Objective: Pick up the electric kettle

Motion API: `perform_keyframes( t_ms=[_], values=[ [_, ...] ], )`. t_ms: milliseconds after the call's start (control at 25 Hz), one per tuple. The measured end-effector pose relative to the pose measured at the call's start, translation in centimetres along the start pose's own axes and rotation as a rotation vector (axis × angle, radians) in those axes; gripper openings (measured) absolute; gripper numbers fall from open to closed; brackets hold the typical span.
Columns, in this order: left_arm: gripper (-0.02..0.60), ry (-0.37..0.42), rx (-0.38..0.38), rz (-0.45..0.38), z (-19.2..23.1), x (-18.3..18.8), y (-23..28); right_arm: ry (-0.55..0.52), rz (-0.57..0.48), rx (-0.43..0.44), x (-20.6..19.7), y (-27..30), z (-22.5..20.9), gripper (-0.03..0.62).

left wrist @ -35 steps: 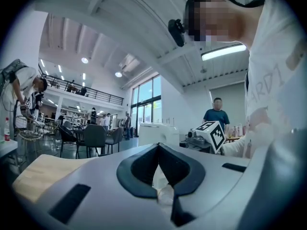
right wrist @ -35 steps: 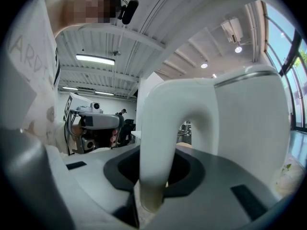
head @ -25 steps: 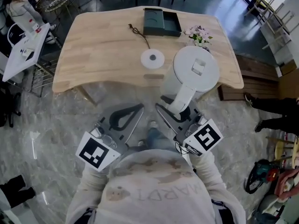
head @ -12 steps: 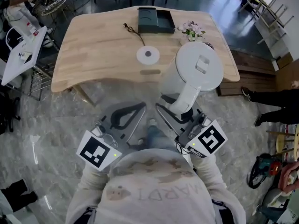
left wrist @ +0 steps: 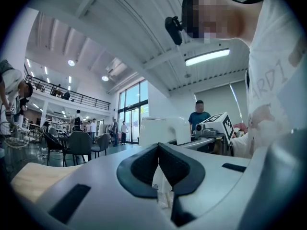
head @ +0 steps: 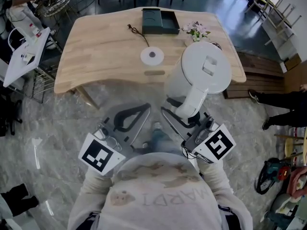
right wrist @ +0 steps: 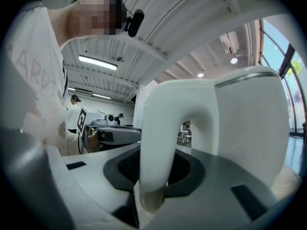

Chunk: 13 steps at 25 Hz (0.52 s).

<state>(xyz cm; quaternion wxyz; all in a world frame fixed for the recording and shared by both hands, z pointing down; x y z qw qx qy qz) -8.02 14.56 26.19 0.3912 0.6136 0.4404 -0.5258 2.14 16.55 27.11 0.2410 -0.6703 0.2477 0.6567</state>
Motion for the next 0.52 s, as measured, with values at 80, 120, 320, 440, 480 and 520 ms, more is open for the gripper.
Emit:
perform_keyframes(
  t_ms=[80, 120, 320, 440, 480, 520],
  values=[
    [0.012, 0.002, 0.002, 0.000, -0.3, 0.1, 0.0, -0.006, 0.003, 0.004, 0.1, -0.2, 0.2, 0.098],
    [0.012, 0.002, 0.002, -0.001, -0.4, 0.2, 0.0, -0.008, 0.005, 0.005, 0.1, -0.3, 0.3, 0.098],
    [0.012, 0.007, 0.004, -0.003, -0.9, 0.2, -0.4, -0.013, 0.005, 0.013, 0.1, -0.6, 1.1, 0.098],
    [0.012, 0.012, 0.003, -0.008, -1.1, 0.3, -0.6, -0.014, 0.007, 0.018, 0.1, -0.7, 1.6, 0.098],
    [0.012, 0.014, 0.003, -0.009, -1.2, 0.4, -0.6, -0.015, 0.007, 0.019, 0.1, -0.7, 1.8, 0.098],
    [0.012, 0.016, 0.002, -0.009, -1.2, 0.4, -0.7, -0.016, 0.008, 0.021, 0.1, -0.7, 1.9, 0.098]
  ],
)
Point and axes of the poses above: the fingertips, and each gripper's own axes: y forward along the fingers, z to its left, x out of its top, the point moved 4 cm from there along -y, backward along the fingers, and after that the axes turned 4 degrees about y, right-handed, at the moved point
